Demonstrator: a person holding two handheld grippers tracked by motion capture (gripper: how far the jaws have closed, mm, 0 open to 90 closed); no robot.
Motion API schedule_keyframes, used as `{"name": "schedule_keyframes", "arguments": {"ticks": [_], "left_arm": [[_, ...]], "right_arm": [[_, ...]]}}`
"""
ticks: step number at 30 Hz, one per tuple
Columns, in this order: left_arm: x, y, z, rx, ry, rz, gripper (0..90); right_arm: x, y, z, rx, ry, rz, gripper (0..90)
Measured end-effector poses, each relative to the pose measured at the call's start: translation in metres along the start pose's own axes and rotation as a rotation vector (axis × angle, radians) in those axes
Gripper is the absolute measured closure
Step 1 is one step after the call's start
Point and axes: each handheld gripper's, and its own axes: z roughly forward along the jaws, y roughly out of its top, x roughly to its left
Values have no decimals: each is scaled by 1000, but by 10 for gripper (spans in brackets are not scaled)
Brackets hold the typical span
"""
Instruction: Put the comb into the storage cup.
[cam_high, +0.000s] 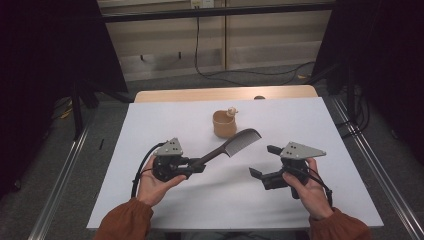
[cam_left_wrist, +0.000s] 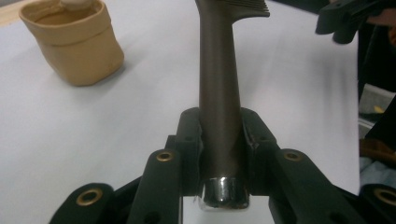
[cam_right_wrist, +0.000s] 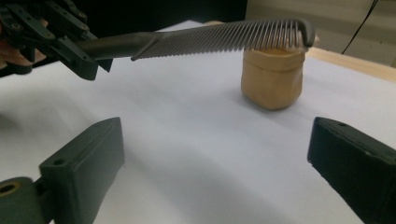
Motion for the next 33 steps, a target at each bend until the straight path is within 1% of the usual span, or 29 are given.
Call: {"name": "schedule_keyframes", "arguments": {"ticks": [1,2,5,7,13,14,15,17,19,21,24,27,28,30,32,33], "left_arm": [[-1,0,0,-10,-2,0,722],[-1,0,-1,-21,-4,0,722],[-3,1,-3,-45,3,13,723],[-4,2,-4,-55,-10,13,722],[-8,3,-7,-88,-8,36,723],[-9,3,-7,-100,-15,30,723],[-10,3,-8,-103,-22,32,723],[-12,3,-8,-112,-13,39,723],[-13,3,-8,-125,-18,51,723],[-14,2,-7,-130,-19,60,723],[-16,2,-6,-143,-27,65,723],[-16,1,-4,-158,-27,72,723],[-16,0,-3,-168,-31,70,723],[-16,0,-2,-172,-25,73,723],[-17,0,-1,-180,-24,76,723],[-17,0,0,-191,-28,73,723]], "right_arm": [[0,0,0,-21,-3,9,22],[0,0,-1,-31,-6,14,25],[1,0,0,-58,9,21,28],[3,-1,0,-63,22,14,24],[11,0,4,-83,60,20,19],[12,0,4,-87,69,21,19],[13,0,5,-91,73,21,19],[15,0,8,-103,86,24,19],[17,0,10,-117,105,32,23],[20,0,13,-128,120,29,24],[23,1,15,-141,134,30,27],[25,3,17,-165,149,28,27],[26,4,17,-171,154,31,29],[26,5,17,-190,163,38,32],[26,7,18,-212,177,64,40],[26,7,18,-225,180,69,43]]}}
